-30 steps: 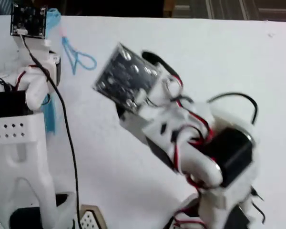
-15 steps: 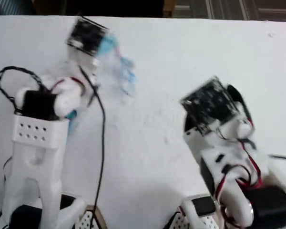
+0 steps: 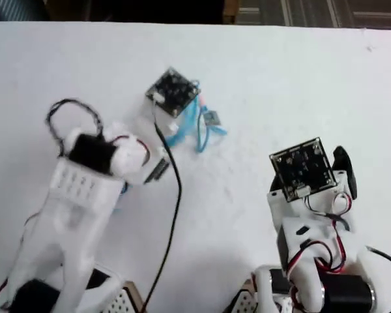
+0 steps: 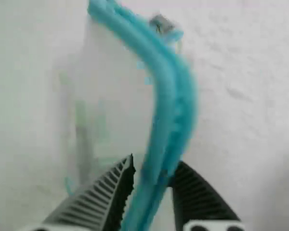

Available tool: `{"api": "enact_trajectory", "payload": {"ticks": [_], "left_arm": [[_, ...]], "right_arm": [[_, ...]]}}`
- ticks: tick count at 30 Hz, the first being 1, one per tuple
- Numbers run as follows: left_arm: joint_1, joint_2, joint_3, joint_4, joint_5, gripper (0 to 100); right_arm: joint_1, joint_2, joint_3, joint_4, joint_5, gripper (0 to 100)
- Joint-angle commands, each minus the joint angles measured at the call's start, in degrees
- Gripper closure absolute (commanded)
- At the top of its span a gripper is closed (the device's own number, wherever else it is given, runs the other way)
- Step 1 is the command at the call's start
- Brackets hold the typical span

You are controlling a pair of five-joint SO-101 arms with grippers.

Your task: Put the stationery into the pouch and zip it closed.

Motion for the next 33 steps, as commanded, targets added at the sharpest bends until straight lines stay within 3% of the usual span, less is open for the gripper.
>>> {"api": "enact_trajectory", "payload": {"ticks": [1,4,11,15,19,22,26,33], "left_arm": [[0.22,-0.92,0.97,1.85,4.13,69],[0.57,-0.92,-1.41,4.22,9.32,66],[0.04,-0.92,-10.55,10.9,13.1,64],[-3.65,-1.27,-13.71,13.36,16.79,65],[-9.54,-8.31,-11.87,13.1,16.79,65],[-12.0,-17.63,-6.95,11.08,12.4,66],[-17.98,-31.96,5.54,3.52,8.53,79],[-27.38,-52.09,32.97,-12.4,2.02,96]], "right_arm": [[0.13,-0.13,0.35,-1.19,-4.04,69.3],[0.13,-0.13,0.35,-1.19,-6.77,69.3],[0.48,-0.13,0.35,-0.66,-7.38,69.3],[0.48,-0.13,0.26,2.24,-7.47,69.6],[0.48,-0.13,0.26,4.53,-9.76,82.0],[0.04,-0.4,0.26,4.09,-13.63,99.5],[0.04,-0.57,0.7,4.09,-17.67,90.6],[0.04,-0.66,12.75,4.09,-18.73,90.6]]}}
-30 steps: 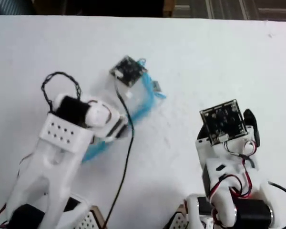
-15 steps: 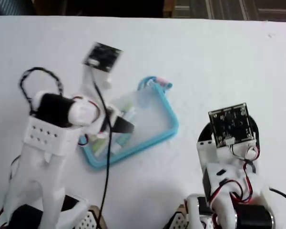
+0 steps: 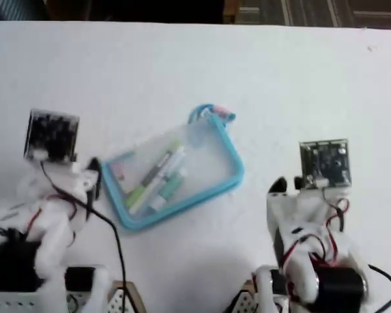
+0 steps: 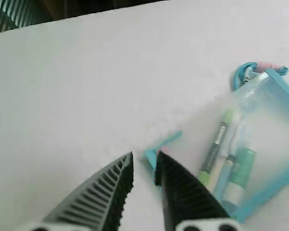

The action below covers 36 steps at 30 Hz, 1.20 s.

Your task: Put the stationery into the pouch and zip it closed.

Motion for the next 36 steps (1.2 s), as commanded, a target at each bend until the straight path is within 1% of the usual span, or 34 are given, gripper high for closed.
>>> {"api": "enact_trajectory", "payload": {"ticks": [1,2,4,6,9,11,13,19,21,27,29,31,33,36], "left_arm": [[-3.3,-9.45,13.45,-8.35,-3.52,97],[-3.91,-12.0,17.14,-10.29,-4.04,98],[-4.79,-17.19,23.91,-13.54,-4.4,98],[-5.32,-22.37,30.68,-16.18,-4.48,98],[-5.41,-29.85,42.73,-21.63,-4.48,98],[-5.49,-33.45,48.62,-23.47,-4.48,98],[-5.49,-33.01,51.78,-24.0,-4.31,98],[-5.49,-32.57,58.02,-24.18,-4.57,97],[-5.49,-32.57,58.2,-24.18,-4.4,97],[-5.49,-32.48,58.2,-25.67,-4.48,97],[-5.49,-32.48,58.2,-24.0,-4.48,97],[-5.49,-32.48,58.2,-19.6,-4.57,97],[-5.49,-32.48,58.2,-16.88,-4.57,97],[-5.49,-32.48,58.2,-15.38,-4.57,97]], "right_arm": [[-0.13,-0.04,5.71,0.13,-0.44,91.1],[-0.13,-0.04,7.91,-0.4,-0.35,92.6],[-0.13,-0.22,11.69,-2.95,-0.35,98.7],[-0.13,-1.54,15.21,-6.46,-0.35,96.9],[-0.13,-5.14,22.24,-13.93,0.35,98.2],[-0.13,-7.87,28.4,-17.89,3.43,98.1],[-0.13,-11.21,34.64,-20.44,6.15,98.1],[-0.13,-24.48,47.91,-21.14,6.77,98.1],[-0.13,-28.62,52.31,-20.88,6.77,98.1],[0.22,-27.03,58.81,-20.79,6.77,98.1],[0.04,-26.95,59.08,-20.0,6.77,98.1],[-0.13,-26.95,59.08,-18.51,6.77,98.1],[-0.13,-27.03,59.08,-18.42,6.77,98.1],[-0.13,-27.03,59.08,-18.42,6.77,98.1]]}}
